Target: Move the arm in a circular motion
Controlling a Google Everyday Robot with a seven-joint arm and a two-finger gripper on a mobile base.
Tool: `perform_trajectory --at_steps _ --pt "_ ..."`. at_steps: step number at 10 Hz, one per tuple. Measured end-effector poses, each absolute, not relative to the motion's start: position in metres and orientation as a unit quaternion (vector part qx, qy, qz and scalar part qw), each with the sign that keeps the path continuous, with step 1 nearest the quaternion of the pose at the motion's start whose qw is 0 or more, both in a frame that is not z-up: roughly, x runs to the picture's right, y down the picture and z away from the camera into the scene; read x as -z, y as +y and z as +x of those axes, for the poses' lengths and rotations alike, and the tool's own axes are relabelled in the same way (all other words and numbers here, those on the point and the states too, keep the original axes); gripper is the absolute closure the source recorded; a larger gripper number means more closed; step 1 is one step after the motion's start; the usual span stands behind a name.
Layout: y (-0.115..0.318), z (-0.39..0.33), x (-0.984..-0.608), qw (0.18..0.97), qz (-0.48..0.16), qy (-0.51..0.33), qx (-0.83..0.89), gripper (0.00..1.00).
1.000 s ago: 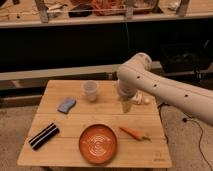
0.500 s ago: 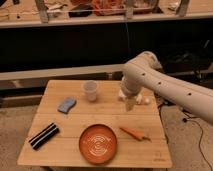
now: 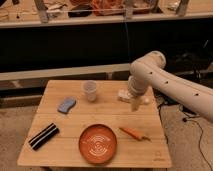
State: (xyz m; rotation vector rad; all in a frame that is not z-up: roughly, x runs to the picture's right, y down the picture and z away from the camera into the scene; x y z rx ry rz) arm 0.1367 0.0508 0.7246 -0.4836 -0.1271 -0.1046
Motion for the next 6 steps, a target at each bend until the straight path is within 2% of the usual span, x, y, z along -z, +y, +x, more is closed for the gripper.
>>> perform_trajectory --at_steps 6 --pt "0.078 0.150 -0.704 0.965 -0.252 -0.059 0.051 0.20"
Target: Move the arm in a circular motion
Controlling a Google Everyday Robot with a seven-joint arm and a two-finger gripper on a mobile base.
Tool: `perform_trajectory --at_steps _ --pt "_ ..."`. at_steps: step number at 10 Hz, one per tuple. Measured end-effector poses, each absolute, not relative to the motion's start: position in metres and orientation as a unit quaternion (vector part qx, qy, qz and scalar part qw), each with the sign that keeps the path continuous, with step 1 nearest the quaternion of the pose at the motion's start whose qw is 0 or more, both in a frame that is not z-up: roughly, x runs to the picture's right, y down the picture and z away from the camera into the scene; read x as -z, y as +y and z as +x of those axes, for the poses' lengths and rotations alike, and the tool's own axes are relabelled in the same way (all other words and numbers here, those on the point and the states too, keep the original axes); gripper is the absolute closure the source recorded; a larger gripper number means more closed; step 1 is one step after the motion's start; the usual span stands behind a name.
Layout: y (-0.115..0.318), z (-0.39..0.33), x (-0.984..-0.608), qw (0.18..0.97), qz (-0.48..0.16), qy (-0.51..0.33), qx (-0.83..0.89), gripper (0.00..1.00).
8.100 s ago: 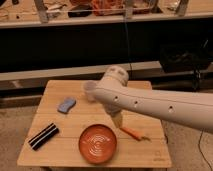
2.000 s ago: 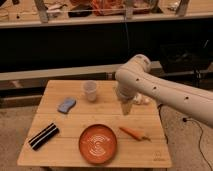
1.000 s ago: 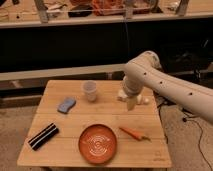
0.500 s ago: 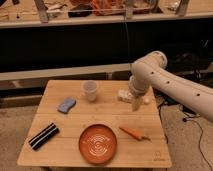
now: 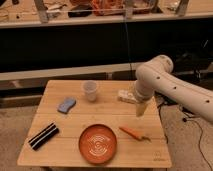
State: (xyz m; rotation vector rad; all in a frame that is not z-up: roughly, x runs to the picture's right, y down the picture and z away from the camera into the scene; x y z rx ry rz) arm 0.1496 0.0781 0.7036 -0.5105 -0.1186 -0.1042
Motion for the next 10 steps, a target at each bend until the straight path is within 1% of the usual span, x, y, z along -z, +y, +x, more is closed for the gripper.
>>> perform_trajectory --at_steps 4,7,10 --pt "0.103 0.121 -0.685 0.961 -0.256 -0.067 0.077 0.20" --pt "0.099 0.115 -0.684 0.960 -0.252 -0.068 0.097 0.20" --pt "0.092 0.081 -0.685 0.959 -0.247 -0.072 0.122 0.20"
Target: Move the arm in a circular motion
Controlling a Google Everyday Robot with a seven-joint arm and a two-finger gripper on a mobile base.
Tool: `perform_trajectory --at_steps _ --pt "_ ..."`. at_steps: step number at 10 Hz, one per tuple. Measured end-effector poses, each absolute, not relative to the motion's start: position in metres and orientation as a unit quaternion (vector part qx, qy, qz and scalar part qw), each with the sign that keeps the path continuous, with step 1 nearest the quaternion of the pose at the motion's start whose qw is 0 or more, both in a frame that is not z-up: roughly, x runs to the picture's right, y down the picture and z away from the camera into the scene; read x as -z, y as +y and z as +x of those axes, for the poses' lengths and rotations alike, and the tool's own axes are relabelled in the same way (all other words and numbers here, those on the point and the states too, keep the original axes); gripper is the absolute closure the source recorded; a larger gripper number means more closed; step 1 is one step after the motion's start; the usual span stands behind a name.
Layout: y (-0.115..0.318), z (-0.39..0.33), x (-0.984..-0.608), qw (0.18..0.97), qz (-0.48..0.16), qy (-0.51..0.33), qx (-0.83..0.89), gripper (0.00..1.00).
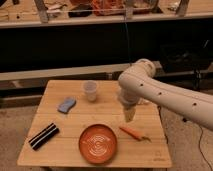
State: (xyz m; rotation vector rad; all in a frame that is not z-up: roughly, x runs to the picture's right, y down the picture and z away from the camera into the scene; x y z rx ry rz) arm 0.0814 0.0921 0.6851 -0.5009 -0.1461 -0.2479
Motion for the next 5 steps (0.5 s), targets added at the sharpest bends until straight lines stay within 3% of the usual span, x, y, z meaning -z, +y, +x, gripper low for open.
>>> perform_trajectory --at_steps 5 --pt "0.078 0.083 -0.694 0.960 -0.235 -0.077 0.131 0.20"
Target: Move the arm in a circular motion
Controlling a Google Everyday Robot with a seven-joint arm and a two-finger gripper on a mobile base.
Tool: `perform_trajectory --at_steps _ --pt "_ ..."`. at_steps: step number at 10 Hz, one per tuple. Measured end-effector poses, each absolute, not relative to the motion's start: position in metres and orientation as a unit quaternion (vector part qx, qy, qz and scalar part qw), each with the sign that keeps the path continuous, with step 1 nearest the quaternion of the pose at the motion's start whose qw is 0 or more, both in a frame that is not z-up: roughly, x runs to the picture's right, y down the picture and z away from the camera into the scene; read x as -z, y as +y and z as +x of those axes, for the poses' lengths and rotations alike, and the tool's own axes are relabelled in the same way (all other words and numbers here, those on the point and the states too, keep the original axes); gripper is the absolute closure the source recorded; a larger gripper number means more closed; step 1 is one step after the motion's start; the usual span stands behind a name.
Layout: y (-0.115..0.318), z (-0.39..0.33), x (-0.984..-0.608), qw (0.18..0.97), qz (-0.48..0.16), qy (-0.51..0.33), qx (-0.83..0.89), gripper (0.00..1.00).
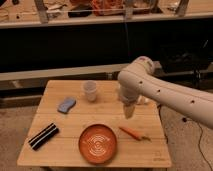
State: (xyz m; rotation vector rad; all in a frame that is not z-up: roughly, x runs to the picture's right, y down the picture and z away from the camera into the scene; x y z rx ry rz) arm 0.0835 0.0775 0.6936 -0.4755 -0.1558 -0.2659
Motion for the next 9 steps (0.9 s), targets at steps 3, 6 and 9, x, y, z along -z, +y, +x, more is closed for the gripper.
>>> perform_trajectory --at_steps 3,6,9 --pt "0.068 0.077 -0.701 0.961 -0.230 -0.076 0.130 0.20" --pt "0.061 0.081 -0.706 0.962 -0.227 -0.078 0.126 0.20" --pt "0.055 0.086 -0.713 0.966 -0.227 -0.075 0.103 0.20"
